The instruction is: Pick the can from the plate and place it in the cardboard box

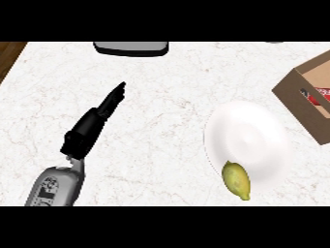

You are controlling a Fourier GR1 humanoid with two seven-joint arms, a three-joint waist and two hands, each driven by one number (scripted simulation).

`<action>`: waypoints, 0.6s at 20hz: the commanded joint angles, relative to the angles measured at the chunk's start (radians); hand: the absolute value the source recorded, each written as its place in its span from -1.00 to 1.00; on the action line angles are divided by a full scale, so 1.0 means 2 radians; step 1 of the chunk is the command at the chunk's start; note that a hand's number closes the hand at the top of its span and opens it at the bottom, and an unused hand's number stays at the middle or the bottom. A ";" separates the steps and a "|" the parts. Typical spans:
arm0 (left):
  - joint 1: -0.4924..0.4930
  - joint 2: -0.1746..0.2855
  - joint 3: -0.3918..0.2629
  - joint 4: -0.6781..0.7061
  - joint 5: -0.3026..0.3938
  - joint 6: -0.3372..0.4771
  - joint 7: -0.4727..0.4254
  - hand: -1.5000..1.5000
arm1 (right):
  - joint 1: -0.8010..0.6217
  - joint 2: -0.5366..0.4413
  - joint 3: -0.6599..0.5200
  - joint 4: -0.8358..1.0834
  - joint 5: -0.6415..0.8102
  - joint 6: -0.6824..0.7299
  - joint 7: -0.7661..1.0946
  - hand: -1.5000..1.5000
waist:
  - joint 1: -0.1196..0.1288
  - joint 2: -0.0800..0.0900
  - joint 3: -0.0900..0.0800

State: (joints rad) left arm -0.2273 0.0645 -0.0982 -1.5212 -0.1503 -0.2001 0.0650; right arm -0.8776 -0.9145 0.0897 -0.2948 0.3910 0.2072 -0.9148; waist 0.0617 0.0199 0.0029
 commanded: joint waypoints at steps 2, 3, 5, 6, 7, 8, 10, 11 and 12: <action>-0.014 0.001 0.006 0.018 -0.002 -0.001 0.006 0.00 | -0.033 0.008 0.001 0.050 0.012 0.047 -0.015 -1.00 | -0.003 0.001 0.000; -0.012 0.003 0.004 0.007 0.001 -0.005 0.003 0.00 | -0.024 0.026 -0.005 0.058 0.006 0.035 -0.024 -1.00 | 0.000 0.002 0.001; 0.005 0.006 -0.001 -0.009 -0.002 -0.006 -0.007 0.00 | -0.035 0.033 -0.030 0.065 -0.024 0.071 -0.018 -1.00 | 0.002 0.001 0.001; 0.007 -0.005 -0.006 0.003 -0.002 -0.002 0.000 0.00 | -0.046 0.029 -0.041 0.070 -0.036 0.083 -0.014 -1.00 | 0.001 0.002 0.001; -0.002 -0.002 0.003 -0.008 0.009 -0.005 0.013 0.00 | -0.028 0.036 -0.063 0.081 -0.059 0.084 -0.027 -1.00 | -0.001 0.002 0.002; 0.017 0.002 0.001 -0.001 0.000 -0.003 -0.013 0.00 | -0.027 0.037 -0.081 0.085 -0.078 0.082 -0.029 -1.00 | -0.002 0.002 0.002; 0.000 -0.007 -0.007 -0.013 -0.006 0.006 0.014 0.00 | -0.037 0.017 -0.109 0.097 -0.109 0.132 -0.019 -1.00 | -0.006 0.001 0.002; 0.011 0.001 0.000 -0.018 0.003 -0.003 0.016 0.00 | -0.032 0.022 -0.121 0.104 -0.122 0.140 -0.016 -1.00 | -0.003 0.001 0.003; 0.012 -0.006 -0.007 -0.007 -0.005 0.004 0.003 0.00 | -0.053 0.008 -0.128 0.108 -0.130 0.168 0.010 -1.00 | 0.002 0.005 0.003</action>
State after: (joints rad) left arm -0.2141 0.0584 -0.1046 -1.5376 -0.1548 -0.1973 0.0782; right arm -0.9511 -0.8679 -0.0842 -0.1286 0.2179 0.3425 -0.8751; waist 0.0586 0.0235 0.0068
